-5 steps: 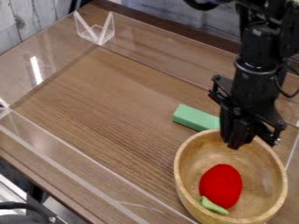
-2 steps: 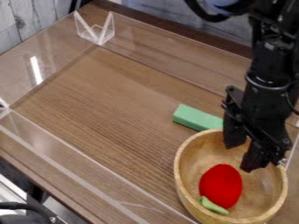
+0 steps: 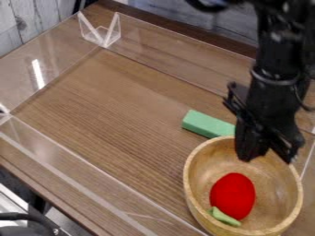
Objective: Move the red fruit to the right
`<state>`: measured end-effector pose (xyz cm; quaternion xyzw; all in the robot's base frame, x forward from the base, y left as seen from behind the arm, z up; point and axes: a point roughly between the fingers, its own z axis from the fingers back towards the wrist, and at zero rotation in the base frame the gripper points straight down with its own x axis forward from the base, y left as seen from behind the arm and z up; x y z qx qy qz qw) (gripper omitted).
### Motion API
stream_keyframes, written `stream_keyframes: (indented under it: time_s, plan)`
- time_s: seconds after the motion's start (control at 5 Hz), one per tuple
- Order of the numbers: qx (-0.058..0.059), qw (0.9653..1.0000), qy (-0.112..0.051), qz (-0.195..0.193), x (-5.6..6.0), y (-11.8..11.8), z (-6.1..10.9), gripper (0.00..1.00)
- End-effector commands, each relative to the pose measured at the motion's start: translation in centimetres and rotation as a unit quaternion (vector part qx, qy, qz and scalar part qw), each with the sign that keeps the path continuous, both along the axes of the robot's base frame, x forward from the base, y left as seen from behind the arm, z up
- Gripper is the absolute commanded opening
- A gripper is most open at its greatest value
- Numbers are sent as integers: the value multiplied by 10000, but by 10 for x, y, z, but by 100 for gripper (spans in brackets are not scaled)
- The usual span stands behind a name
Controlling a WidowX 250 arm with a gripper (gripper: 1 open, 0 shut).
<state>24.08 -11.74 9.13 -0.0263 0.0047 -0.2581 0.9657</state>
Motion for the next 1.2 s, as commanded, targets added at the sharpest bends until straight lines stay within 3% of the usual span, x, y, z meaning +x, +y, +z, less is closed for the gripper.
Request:
stream_keyframes:
  time_s: [0.0,0.2,0.6,1.0]
  plan:
    - [-65,9998,-169,43,5,3,-5,100]
    - [-56,9998,-163,111,6,9,-14,0]
    - [-41,9996,-256,-114,10,11,-20,0]
    - [-30,9961,-410,-778,-2,9,5,0]
